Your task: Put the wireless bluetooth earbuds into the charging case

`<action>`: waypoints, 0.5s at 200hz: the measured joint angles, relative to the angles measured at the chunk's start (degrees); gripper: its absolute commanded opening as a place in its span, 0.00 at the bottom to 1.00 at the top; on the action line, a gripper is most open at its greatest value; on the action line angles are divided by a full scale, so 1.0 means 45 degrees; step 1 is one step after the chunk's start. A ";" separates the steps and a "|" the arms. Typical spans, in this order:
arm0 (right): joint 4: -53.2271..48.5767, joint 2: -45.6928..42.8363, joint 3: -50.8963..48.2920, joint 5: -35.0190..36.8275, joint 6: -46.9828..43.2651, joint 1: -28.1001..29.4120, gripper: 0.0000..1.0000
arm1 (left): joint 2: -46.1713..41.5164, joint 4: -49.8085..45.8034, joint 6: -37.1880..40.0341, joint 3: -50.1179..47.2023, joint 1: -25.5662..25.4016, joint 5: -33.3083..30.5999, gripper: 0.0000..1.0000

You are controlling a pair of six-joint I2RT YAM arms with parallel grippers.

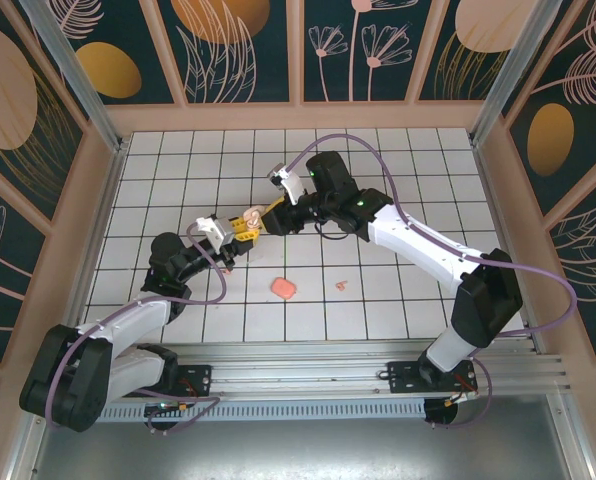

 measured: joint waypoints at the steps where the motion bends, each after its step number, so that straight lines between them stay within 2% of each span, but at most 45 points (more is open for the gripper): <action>1: 0.0005 0.0000 0.0000 0.0000 0.0000 0.0000 0.42 | 0.0000 0.0000 0.0000 0.0000 0.0000 0.0000 0.03; 100: 0.0010 -0.0165 0.0000 -0.0063 0.0010 -0.0024 0.42 | 0.0068 -0.0015 0.0005 0.0141 0.0000 -0.0102 0.03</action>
